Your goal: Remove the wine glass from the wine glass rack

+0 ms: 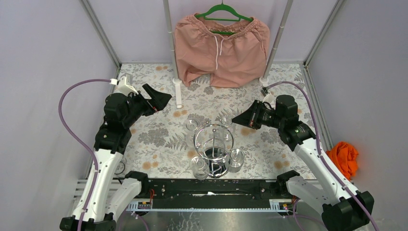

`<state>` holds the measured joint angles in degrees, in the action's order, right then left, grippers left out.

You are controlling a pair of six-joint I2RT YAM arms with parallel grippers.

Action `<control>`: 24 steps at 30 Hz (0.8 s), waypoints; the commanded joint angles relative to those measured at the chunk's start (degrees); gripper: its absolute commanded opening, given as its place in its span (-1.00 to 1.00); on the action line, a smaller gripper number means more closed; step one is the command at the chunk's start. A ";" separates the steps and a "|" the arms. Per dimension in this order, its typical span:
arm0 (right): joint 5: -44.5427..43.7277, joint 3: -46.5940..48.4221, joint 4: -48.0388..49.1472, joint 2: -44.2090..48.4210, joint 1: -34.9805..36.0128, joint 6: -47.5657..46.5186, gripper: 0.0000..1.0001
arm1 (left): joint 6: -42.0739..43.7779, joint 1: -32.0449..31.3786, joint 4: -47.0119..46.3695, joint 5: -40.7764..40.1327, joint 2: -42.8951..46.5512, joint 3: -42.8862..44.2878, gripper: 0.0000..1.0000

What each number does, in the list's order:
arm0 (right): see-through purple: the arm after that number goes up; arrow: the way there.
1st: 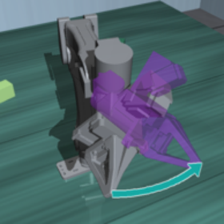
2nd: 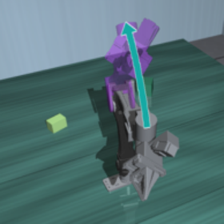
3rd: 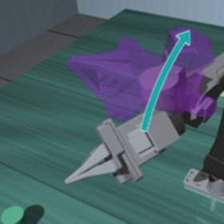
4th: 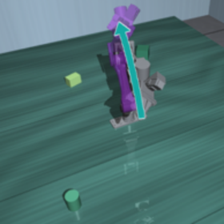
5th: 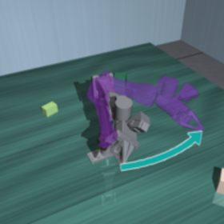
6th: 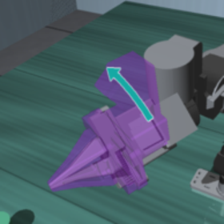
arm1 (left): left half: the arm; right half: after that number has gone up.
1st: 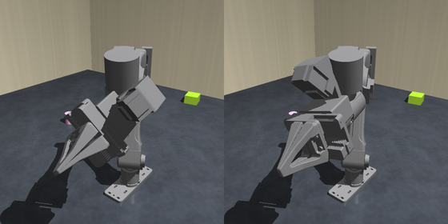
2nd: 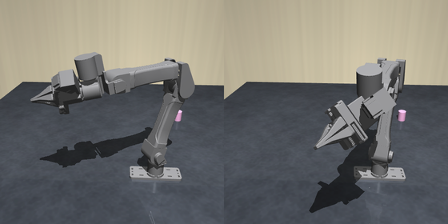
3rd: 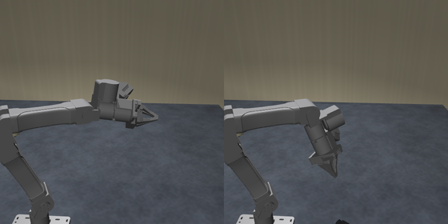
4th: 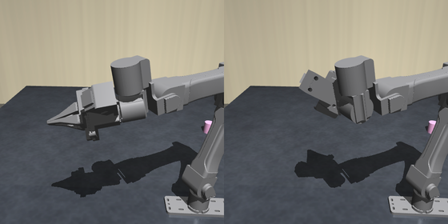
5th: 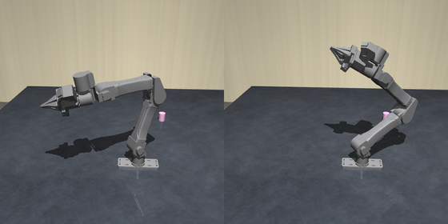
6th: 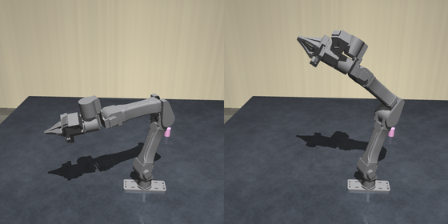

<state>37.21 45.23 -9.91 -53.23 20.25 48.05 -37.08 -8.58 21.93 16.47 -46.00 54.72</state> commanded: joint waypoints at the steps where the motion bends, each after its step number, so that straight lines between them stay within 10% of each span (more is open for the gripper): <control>1: 1.96 1.24 2.05 1.38 0.84 1.86 -1.00 | 1.31 -0.12 0.18 -0.82 0.12 -0.84 0.98; 24: 2.34 -4.61 7.01 4.94 0.92 9.78 -1.00 | 1.47 -0.12 0.09 -1.15 0.12 -1.44 0.98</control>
<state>37.01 40.07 -4.19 -49.19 20.45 57.08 -36.69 -8.58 21.96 16.08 -46.00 54.13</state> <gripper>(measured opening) 0.102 0.989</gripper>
